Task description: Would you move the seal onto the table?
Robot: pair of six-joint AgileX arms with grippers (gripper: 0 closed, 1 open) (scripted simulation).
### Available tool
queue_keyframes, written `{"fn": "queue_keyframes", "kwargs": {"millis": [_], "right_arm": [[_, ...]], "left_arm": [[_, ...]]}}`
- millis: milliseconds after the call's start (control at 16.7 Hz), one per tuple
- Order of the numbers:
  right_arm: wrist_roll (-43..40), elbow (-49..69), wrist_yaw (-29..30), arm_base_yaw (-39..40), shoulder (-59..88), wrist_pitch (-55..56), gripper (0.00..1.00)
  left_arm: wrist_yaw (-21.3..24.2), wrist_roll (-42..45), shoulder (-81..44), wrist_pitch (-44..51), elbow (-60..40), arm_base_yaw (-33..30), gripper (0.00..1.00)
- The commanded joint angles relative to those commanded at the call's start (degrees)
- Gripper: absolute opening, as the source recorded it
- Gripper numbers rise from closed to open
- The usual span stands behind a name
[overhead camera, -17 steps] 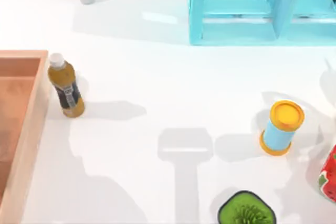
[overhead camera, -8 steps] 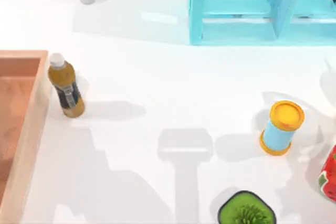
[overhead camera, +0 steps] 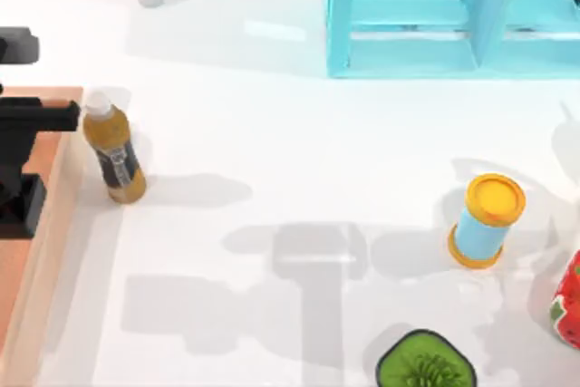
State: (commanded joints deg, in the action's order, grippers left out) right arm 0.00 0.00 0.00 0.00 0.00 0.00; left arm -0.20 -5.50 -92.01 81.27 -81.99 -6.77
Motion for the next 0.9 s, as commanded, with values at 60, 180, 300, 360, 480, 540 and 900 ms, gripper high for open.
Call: {"fn": "queue_keyframes", "kwargs": {"millis": [60,180,300,360,480,540,900], "right_arm": [[0.00,0.00,0.00,0.00,0.00,0.00,1.00],[0.00,0.00,0.00,0.00,0.00,0.00,1.00],[0.00,0.00,0.00,0.00,0.00,0.00,1.00],[0.00,0.00,0.00,0.00,0.00,0.00,1.00],[0.00,0.00,0.00,0.00,0.00,0.00,1.00],[0.00,0.00,0.00,0.00,0.00,0.00,1.00],[0.00,0.00,0.00,0.00,0.00,0.00,1.00]], "left_arm": [[-0.01,-2.18,0.72,2.17,-1.81,-2.17,0.00],[-0.01,-4.78,1.82,4.78,-4.07,-4.78,0.00],[-0.01,-5.21,2.04,5.21,-4.43,-5.20,0.00],[-0.01,-5.21,2.04,5.21,-4.43,-5.20,0.00],[0.03,-5.06,1.83,5.05,-4.26,-4.96,0.00],[0.03,-5.19,1.68,5.00,-4.39,-5.09,0.00],[0.13,-15.19,-11.89,-0.03,-12.97,-15.11,0.00]]}}
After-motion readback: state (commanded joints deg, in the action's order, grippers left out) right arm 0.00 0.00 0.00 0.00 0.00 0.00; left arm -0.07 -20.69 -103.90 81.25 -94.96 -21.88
